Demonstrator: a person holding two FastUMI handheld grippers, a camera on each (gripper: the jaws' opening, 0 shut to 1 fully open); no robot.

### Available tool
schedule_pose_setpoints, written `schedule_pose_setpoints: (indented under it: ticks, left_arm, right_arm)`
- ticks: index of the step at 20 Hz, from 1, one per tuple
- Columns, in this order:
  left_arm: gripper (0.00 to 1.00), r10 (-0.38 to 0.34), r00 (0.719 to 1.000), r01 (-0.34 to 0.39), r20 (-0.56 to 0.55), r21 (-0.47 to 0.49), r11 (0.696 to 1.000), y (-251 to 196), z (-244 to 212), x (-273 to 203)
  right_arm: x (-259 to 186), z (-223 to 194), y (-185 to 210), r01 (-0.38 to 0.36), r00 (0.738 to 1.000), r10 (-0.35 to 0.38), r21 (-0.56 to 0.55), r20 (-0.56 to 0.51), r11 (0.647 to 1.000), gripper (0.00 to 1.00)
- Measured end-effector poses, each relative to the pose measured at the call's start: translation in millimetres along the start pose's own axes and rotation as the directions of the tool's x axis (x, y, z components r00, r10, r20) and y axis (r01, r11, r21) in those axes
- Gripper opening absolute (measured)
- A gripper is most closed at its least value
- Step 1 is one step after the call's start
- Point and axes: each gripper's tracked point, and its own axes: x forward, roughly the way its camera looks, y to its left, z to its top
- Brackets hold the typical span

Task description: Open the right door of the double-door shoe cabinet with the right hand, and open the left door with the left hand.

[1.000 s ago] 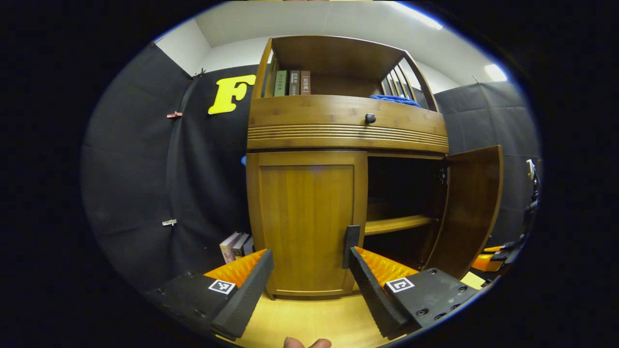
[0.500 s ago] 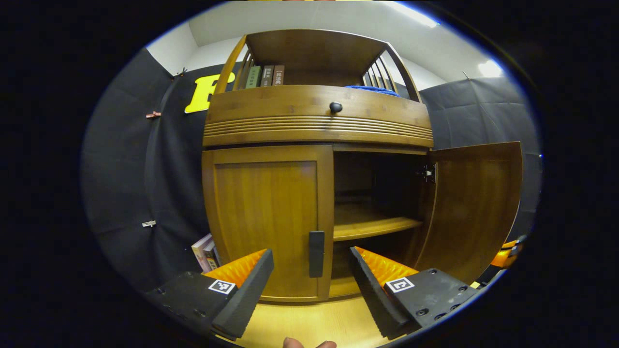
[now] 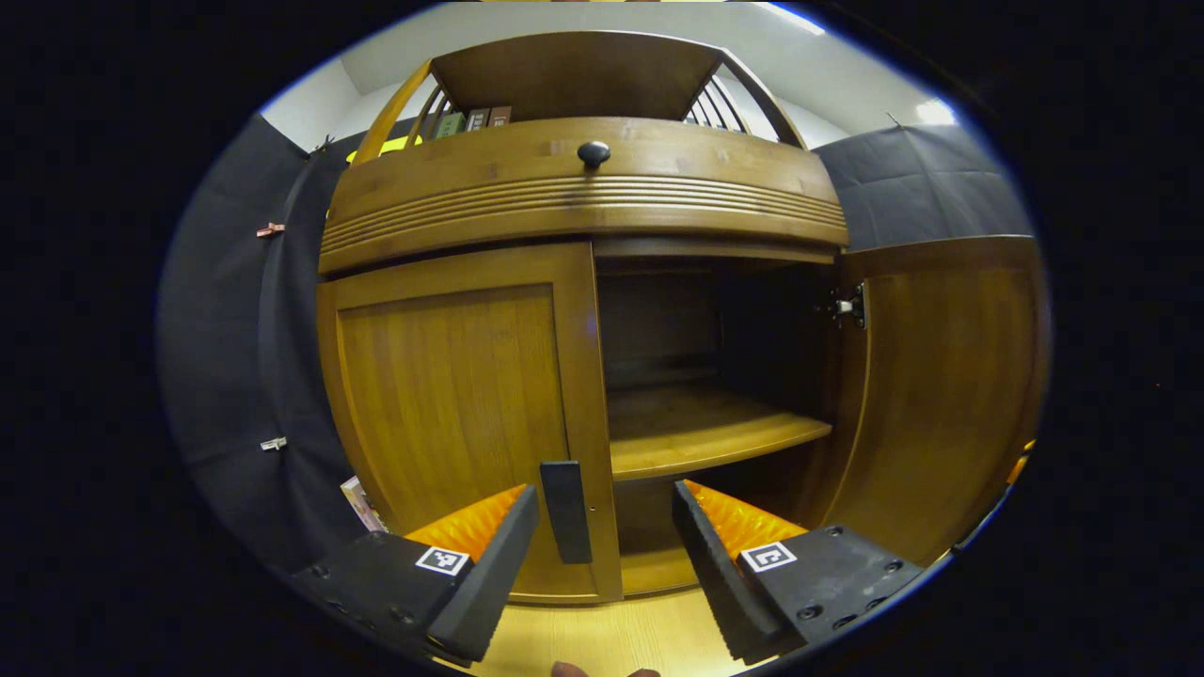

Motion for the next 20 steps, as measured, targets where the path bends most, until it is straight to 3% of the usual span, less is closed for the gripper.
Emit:
schedule_pose_setpoints:
  ticks: [2, 3, 6, 8, 11, 14, 18, 20]
  left_arm:
    - [0.89, 0.034, 0.999, -0.035, -0.019, -0.011, 0.999, 9, -8, 11]
    - [0.83, 0.044, 0.999, -0.045, -0.030, -0.023, 0.999, 12, -12, 16]
    - [0.82, 0.081, 0.995, -0.083, -0.055, -0.038, 0.996, 28, -24, 36]
    - [0.81, 0.086, 0.994, -0.089, -0.065, -0.043, 0.995, 33, -29, 48]
    - [0.76, 0.071, 0.995, -0.075, -0.071, -0.048, 0.996, 34, -32, 55]
    - [0.68, 0.039, 0.996, -0.043, -0.082, -0.049, 0.998, 27, -35, 65]
    - [0.54, 0.038, 0.995, -0.040, -0.095, -0.021, 0.999, 22, -37, 77]
    - [0.41, 0.040, 0.994, -0.044, -0.103, -0.044, 0.998, 19, -34, 72]
  right_arm:
    - [-6, 4, -9, 0.013, 1.000, -0.013, 0.002, 0.005, 1.000, 0.29]
    - [-9, 10, -20, 0.041, 0.999, -0.041, 0.003, 0.022, 0.999, 0.46]
    - [-21, 48, -64, 0.175, 0.972, -0.186, 0.084, 0.142, 0.981, 0.99]
    - [-30, 64, -85, 0.214, 0.951, -0.241, 0.151, 0.195, 0.965, 0.95]
    - [-32, 66, -115, 0.281, 0.926, -0.320, 0.200, 0.198, 0.938, 1.00]
    - [-35, 69, -116, 0.275, 0.926, -0.327, 0.254, 0.191, 0.927, 0.98]
    - [-38, 70, -113, 0.296, 0.920, -0.335, 0.199, 0.203, 0.934, 0.98]
    - [-45, 76, -112, 0.301, 0.915, -0.340, 0.194, 0.215, 0.934, 0.98]
